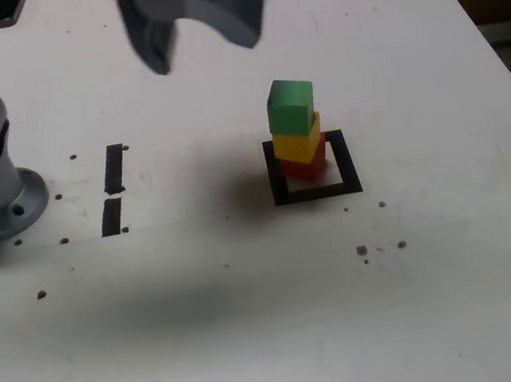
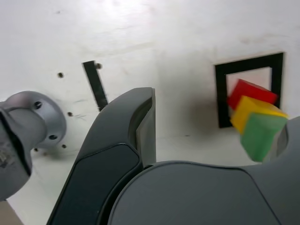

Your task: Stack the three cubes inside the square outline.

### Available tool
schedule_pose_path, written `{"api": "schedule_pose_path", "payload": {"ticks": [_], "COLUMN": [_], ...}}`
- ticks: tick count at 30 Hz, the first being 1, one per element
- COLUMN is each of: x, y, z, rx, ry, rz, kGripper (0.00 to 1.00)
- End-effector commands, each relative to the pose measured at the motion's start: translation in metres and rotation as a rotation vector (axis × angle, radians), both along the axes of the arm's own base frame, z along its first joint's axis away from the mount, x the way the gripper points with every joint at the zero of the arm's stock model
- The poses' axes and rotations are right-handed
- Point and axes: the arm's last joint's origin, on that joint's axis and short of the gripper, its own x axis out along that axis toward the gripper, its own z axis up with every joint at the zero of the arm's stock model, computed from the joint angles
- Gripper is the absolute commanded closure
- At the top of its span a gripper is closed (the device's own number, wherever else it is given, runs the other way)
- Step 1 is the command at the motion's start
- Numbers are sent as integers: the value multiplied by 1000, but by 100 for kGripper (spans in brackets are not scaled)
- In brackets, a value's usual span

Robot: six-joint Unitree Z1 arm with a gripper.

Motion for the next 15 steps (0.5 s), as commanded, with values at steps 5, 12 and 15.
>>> {"api": "schedule_pose_path", "payload": {"ticks": [5,12,15], "x": [-25,-37,-41], "y": [8,11,11], "z": [-15,-42,-58], "rx": [-2,-38,-73], "ry": [48,103,120], "rz": [69,113,126], "kGripper": [1,1,1]}}
